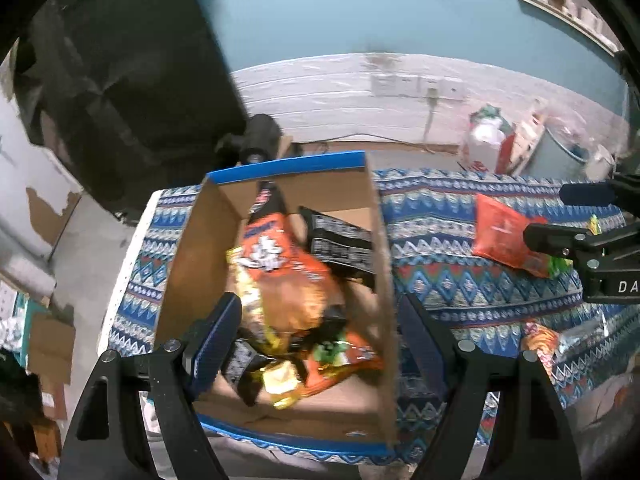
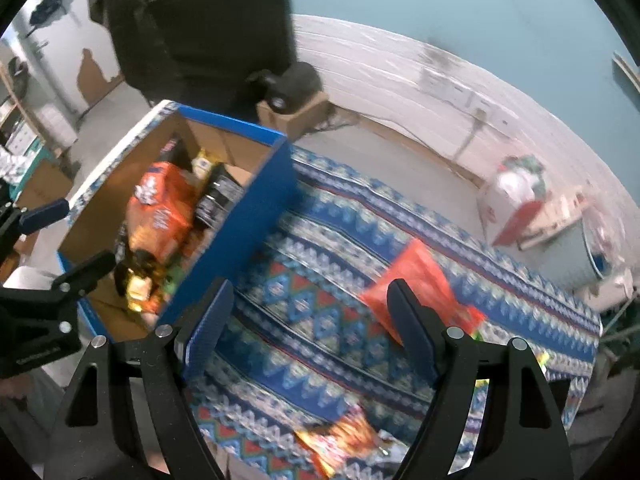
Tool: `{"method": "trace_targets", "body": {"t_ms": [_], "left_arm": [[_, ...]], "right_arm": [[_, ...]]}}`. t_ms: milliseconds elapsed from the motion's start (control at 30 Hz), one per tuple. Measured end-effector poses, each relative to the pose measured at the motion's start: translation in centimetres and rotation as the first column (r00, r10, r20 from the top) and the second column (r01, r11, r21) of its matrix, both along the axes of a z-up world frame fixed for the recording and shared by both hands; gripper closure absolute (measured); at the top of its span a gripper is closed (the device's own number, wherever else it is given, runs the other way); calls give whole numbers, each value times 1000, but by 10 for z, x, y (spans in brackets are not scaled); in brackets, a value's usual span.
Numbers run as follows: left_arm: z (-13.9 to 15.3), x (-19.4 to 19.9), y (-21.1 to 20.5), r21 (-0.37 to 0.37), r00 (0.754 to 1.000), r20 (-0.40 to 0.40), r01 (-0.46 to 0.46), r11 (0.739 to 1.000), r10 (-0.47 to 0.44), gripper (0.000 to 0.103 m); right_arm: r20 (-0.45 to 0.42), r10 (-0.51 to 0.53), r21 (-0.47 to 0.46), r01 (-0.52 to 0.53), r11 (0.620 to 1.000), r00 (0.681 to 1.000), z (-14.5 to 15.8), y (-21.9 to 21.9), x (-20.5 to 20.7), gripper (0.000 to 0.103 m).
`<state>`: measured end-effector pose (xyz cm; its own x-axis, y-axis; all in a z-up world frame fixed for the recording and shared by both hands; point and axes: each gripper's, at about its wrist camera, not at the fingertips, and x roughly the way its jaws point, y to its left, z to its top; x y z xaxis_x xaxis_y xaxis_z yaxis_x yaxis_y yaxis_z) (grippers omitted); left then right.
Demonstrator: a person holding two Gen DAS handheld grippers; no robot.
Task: Organize snacks
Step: 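Move both open tools back over the remaining snacks on the cloth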
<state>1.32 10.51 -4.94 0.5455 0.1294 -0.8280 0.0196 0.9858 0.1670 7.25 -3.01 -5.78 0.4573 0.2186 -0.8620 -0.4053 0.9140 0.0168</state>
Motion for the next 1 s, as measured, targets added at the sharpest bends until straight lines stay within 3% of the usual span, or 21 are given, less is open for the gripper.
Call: {"method": "trace_targets", "body": {"t_ms": [433, 800, 1000], "left_arm": [[-19, -9, -85, -13, 978, -70, 195, 981, -195, 21], [-71, -12, -144, -32, 927, -202, 317, 948, -317, 21], [-99, -11, -168, -73, 892, -277, 350, 934, -356, 21]], "right_arm": [[-71, -82, -61, 78, 995, 994, -29, -93, -32, 24], [-175, -155, -100, 139, 985, 972, -73, -161, -57, 24], [-260, -121, -87, 101, 991, 958, -101, -179, -68, 24]]}}
